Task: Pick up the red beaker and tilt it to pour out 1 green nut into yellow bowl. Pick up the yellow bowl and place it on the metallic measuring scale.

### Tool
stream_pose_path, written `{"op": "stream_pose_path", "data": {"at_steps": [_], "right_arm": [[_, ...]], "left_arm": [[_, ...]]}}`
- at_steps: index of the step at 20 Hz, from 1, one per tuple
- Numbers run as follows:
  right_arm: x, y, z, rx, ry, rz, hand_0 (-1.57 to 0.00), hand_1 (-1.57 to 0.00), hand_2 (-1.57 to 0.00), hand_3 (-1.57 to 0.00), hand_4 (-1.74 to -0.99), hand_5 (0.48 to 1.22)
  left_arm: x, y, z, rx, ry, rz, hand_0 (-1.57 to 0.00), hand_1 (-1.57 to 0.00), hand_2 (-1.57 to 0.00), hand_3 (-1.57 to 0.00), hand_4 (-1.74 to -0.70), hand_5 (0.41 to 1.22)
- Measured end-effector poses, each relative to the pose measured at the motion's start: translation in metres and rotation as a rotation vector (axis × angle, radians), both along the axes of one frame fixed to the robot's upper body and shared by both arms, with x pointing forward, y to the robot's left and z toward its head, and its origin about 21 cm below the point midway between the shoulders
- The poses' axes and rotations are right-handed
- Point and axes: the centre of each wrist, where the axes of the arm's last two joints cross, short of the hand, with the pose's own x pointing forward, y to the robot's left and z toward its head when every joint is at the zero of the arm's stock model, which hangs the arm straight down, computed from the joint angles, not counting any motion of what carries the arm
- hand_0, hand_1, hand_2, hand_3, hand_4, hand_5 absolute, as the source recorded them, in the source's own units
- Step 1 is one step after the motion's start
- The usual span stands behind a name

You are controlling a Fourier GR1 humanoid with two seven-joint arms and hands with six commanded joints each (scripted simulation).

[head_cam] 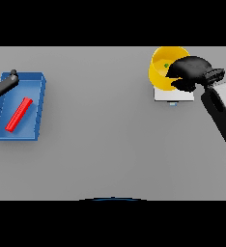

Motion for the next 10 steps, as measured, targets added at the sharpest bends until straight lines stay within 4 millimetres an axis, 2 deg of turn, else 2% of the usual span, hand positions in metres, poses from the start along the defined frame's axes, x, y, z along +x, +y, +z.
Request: {"op": "stream_pose_path", "data": {"at_steps": [1, 4, 6, 10], "right_arm": [[0.004, -0.005, 0.001, 0.002, -0.006, -0.024, -1.57, -1.57, -1.57, -1.18, -1.721, 1.221], [0.012, -0.018, -0.012, -0.007, 0.011, -0.069, -1.57, -1.57, -1.57, -1.25, -1.722, 1.221], [0.017, -0.020, -0.023, -0.013, 0.016, -0.095, -1.57, -1.57, -1.57, -1.36, -1.724, 1.221], [0.022, -0.026, -0.038, -0.002, 0.011, -0.116, -1.57, -1.55, -1.57, -1.46, -1.726, 1.221]], "left_arm": [[0.000, 0.001, 0.000, 0.002, 0.000, -0.004, 0.00, 0.00, 0.00, 0.00, -0.82, 0.772], [0.000, 0.003, 0.005, 0.004, -0.003, 0.010, 0.00, 0.00, 0.00, 0.00, -0.82, 0.759], [0.003, 0.004, 0.003, -0.003, 0.007, 0.012, 0.00, 0.00, 0.00, 0.00, -0.81, 0.757], [0.000, 0.003, -0.001, 0.011, 0.006, 0.011, 0.00, 0.00, 0.00, 0.00, -0.80, 0.737]]}}
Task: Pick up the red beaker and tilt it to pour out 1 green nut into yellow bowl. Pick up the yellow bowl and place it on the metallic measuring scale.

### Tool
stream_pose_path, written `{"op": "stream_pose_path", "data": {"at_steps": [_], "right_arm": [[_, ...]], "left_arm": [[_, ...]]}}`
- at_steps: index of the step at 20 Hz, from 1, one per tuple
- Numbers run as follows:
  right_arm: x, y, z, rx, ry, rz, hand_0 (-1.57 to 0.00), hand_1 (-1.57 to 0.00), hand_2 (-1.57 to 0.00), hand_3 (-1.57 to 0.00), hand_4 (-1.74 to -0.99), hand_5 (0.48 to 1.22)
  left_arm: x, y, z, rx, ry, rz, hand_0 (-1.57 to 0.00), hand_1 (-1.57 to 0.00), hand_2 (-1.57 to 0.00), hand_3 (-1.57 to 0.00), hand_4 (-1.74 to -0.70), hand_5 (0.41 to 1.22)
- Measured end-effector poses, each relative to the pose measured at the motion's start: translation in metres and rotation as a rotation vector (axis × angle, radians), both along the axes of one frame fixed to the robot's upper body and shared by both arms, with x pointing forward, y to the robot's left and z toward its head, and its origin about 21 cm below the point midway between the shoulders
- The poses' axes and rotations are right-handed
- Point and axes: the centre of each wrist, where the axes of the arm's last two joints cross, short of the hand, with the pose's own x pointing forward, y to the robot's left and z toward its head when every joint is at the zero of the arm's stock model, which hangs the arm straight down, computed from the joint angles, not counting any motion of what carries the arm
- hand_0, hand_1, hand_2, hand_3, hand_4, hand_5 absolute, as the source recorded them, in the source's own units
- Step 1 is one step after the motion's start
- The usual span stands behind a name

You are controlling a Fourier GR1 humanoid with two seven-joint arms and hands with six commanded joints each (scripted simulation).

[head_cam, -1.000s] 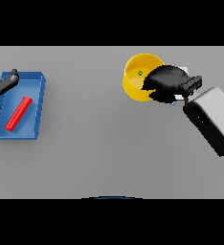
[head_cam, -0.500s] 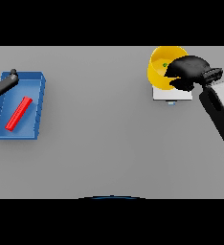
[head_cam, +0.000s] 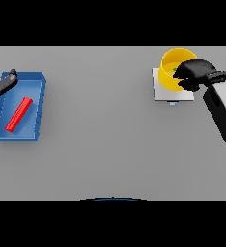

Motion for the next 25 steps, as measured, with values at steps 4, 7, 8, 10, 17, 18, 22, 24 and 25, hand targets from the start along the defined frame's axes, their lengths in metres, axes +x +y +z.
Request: {"op": "stream_pose_path", "data": {"at_steps": [4, 7, 8, 10, 17, 18, 22, 24, 25], "right_arm": [[0.004, 0.002, -0.013, -0.006, 0.018, -0.030, -1.57, -1.48, -1.57, -1.51, -1.727, 1.221], [0.006, 0.002, -0.016, 0.010, 0.018, -0.020, -1.53, -1.40, -1.57, -1.32, -1.725, 1.221], [0.006, -0.001, -0.019, 0.014, 0.032, -0.019, -1.54, -1.41, -1.57, -1.17, -1.728, 1.221], [0.008, -0.004, -0.018, 0.023, 0.051, -0.038, -1.52, -1.35, -1.35, -0.91, -1.596, 1.134], [0.013, 0.000, -0.020, 0.026, 0.094, -0.063, -0.32, -0.28, -0.45, -0.57, -1.397, 0.799], [0.013, 0.000, -0.022, 0.029, 0.099, -0.045, -0.25, -0.23, -0.39, -0.54, -1.385, 0.780], [0.015, -0.002, -0.019, 0.010, 0.109, -0.018, -0.10, -0.09, -0.21, -0.41, -1.336, 0.741], [0.014, -0.008, -0.020, -0.004, 0.122, -0.023, -0.07, -0.06, -0.14, -0.37, -1.316, 0.735], [0.015, -0.004, -0.023, -0.014, 0.124, -0.022, -0.05, -0.05, -0.12, -0.35, -1.308, 0.733]], "left_arm": [[0.002, -0.003, 0.002, -0.014, -0.010, -0.008, 0.00, 0.00, 0.00, 0.00, -0.81, 0.728], [0.003, -0.002, 0.003, -0.014, -0.006, -0.010, 0.00, 0.00, 0.00, 0.00, -0.81, 0.734], [0.002, -0.004, -0.001, -0.011, 0.002, -0.011, 0.00, 0.00, 0.00, 0.00, -0.81, 0.740], [0.003, -0.002, -0.002, -0.015, -0.001, -0.005, 0.00, 0.00, 0.00, 0.00, -0.81, 0.745], [0.009, -0.003, -0.002, -0.006, 0.007, -0.012, 0.00, 0.00, 0.00, 0.00, -0.81, 0.739], [0.010, -0.002, -0.001, -0.013, 0.002, -0.010, 0.00, 0.00, 0.00, 0.00, -0.81, 0.739], [0.012, -0.006, -0.004, -0.015, 0.004, -0.010, 0.00, 0.00, 0.00, 0.00, -0.81, 0.734], [0.008, -0.001, -0.001, -0.021, -0.004, -0.005, 0.00, 0.00, 0.00, 0.00, -0.82, 0.734], [0.008, -0.004, -0.003, -0.027, 0.001, -0.008, 0.00, 0.00, 0.00, 0.00, -0.82, 0.734]]}}
